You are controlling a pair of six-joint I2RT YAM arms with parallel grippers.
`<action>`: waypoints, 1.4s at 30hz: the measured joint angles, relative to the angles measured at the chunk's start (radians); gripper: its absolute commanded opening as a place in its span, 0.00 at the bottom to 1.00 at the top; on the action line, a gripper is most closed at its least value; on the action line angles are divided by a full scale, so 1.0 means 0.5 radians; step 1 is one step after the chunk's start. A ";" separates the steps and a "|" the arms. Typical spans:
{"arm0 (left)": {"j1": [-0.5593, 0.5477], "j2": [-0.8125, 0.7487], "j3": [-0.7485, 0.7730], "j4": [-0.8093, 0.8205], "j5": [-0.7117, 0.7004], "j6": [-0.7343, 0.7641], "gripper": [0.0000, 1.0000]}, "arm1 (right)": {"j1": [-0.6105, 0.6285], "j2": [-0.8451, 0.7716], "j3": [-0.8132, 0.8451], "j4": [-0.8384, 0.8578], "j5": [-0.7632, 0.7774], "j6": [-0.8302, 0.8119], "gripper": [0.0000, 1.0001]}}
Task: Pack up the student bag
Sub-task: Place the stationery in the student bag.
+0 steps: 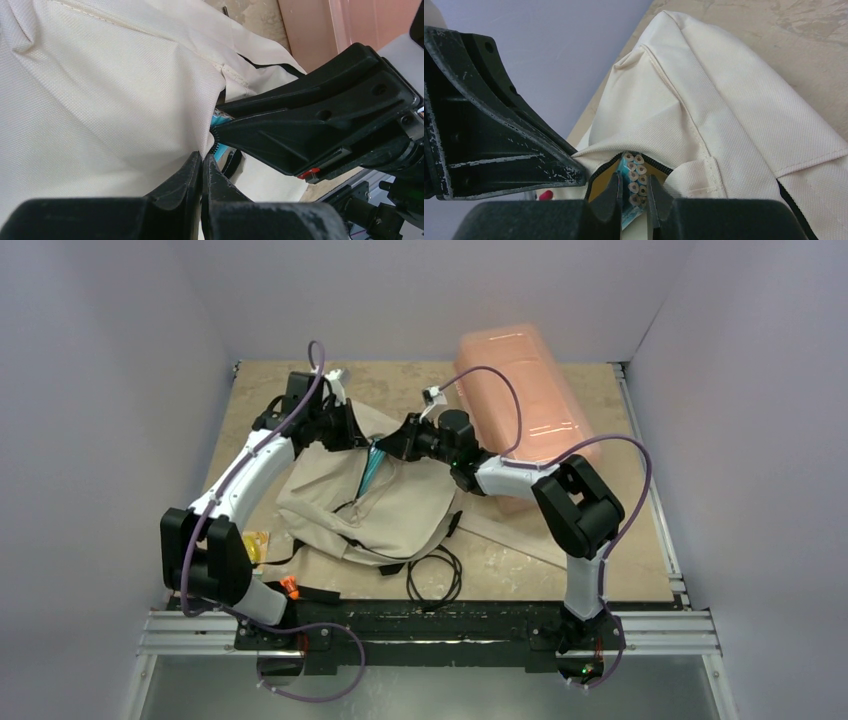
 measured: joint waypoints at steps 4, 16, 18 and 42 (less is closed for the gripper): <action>0.000 -0.089 -0.094 0.047 -0.011 0.014 0.00 | -0.001 0.001 -0.059 0.096 -0.050 0.061 0.00; -0.006 -0.090 -0.049 -0.063 -0.085 0.018 0.00 | -0.006 -0.105 -0.198 0.092 -0.067 0.078 0.00; -0.006 -0.090 -0.049 -0.063 -0.092 0.018 0.00 | -0.010 -0.125 -0.227 0.092 -0.068 0.107 0.00; -0.557 0.031 0.230 -0.253 -0.990 0.813 0.80 | -0.038 -0.040 -0.252 0.045 -0.236 0.407 0.00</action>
